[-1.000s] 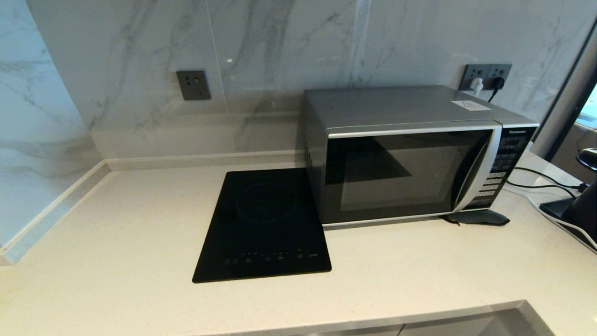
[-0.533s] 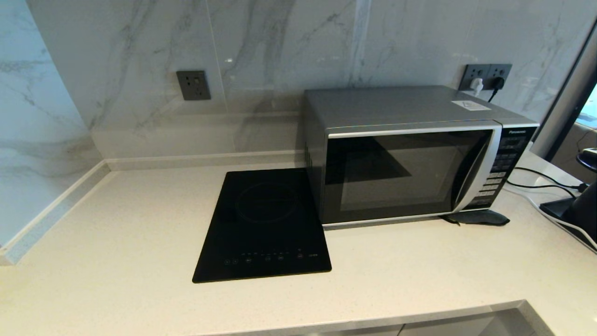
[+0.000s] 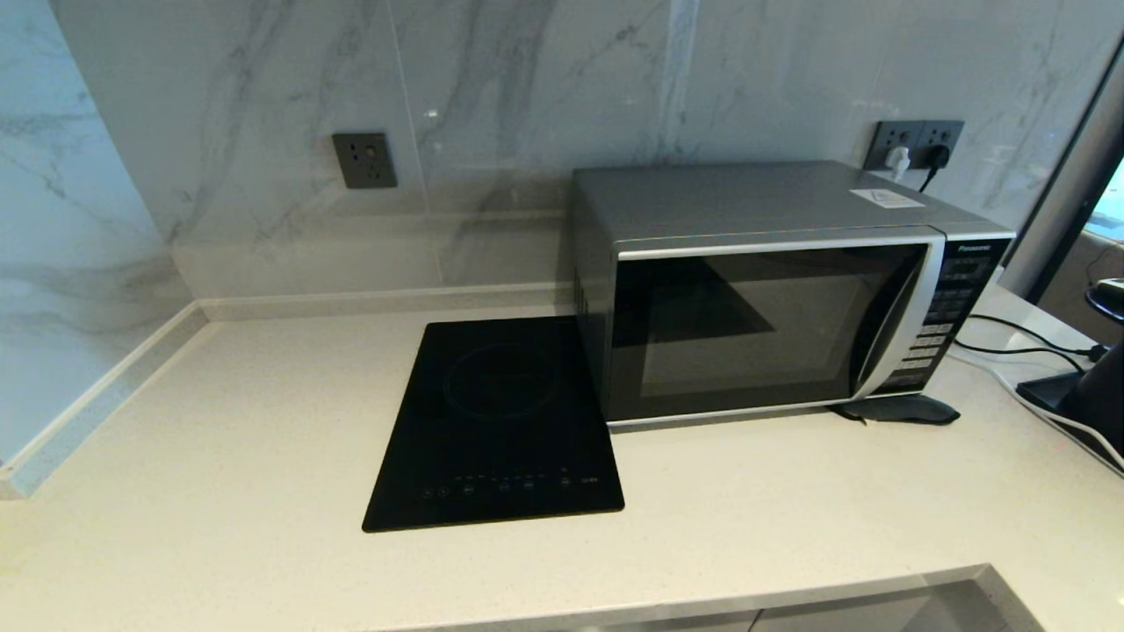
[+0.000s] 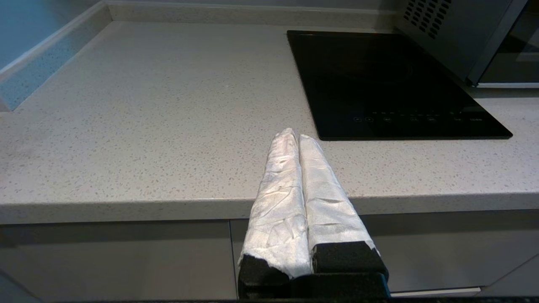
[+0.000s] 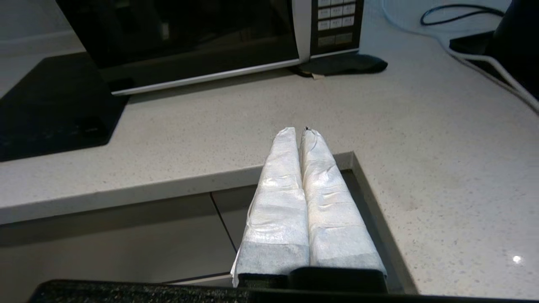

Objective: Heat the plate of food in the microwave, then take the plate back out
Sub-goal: Open the microwave oven

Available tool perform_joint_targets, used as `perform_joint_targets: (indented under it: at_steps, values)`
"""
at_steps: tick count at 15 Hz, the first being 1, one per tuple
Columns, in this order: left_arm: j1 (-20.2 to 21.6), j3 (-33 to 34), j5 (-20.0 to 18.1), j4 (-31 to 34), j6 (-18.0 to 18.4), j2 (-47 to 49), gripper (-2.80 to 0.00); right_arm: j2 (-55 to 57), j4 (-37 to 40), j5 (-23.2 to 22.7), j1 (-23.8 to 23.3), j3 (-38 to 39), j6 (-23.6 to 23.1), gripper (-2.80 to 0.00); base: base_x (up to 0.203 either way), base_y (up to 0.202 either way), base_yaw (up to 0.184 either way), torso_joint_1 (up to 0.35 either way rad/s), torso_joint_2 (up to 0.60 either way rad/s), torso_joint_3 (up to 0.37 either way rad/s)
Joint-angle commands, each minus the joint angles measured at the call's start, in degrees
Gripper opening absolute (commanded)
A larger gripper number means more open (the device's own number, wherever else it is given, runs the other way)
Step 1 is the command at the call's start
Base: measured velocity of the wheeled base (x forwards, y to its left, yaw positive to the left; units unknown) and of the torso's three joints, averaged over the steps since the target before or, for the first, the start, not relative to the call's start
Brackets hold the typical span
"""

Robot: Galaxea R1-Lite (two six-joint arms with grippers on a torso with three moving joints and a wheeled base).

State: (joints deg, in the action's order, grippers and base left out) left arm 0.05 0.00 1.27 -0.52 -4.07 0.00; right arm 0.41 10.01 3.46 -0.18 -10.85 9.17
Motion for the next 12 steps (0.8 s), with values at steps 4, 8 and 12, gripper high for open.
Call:
perform_joint_targets:
  at_steps: [4,8,12]
  values:
    - [0.04,0.00,0.05,0.00,-0.06,0.09,-2.80,15.96,4.94,1.10,-0.19,-16.92,-0.01,-2.80,0.000,0.000,0.000,0.000,0.00,0.000]
    - [0.04,0.00,0.05,0.00,-0.06,0.09,-2.80,33.81,3.12,7.51,-0.38,-28.93,-1.66,-2.80,0.000,0.000,0.000,0.000,0.00,0.000]
    - [0.04,0.00,0.05,0.00,-0.06,0.09,-2.80,48.73,-10.01,17.49,-0.38,-33.81,-3.83,-2.80,0.000,0.000,0.000,0.000,0.00,0.000]
